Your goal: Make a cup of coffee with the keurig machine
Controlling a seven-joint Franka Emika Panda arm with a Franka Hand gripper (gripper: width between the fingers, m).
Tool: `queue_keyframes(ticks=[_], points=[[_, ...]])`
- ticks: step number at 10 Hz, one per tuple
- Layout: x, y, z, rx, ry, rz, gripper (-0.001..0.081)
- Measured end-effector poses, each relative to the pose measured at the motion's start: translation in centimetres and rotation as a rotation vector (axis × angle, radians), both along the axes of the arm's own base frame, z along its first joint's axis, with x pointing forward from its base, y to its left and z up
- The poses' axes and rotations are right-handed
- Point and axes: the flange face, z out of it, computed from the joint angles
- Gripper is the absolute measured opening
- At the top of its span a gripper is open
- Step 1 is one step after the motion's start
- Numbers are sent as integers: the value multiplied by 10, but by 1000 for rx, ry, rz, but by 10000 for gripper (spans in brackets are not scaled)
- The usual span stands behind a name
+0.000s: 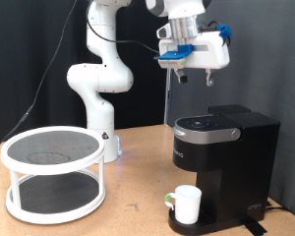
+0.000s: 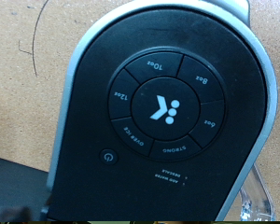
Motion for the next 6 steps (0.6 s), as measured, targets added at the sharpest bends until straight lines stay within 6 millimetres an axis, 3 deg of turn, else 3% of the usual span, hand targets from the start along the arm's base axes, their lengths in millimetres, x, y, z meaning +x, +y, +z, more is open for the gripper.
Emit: queue_keyframes(ticks=[1, 2, 3, 4, 5, 6], points=[[-1, 2, -6, -2, 5, 7, 534], [-3, 5, -13, -5, 10, 13, 534], [-4, 7, -20, -9, 15, 17, 335], [-6, 9, -26, -16, 17, 21, 198], [-6, 11, -33, -26, 4, 18, 198], [-6, 12, -39, -38, -9, 16, 43]])
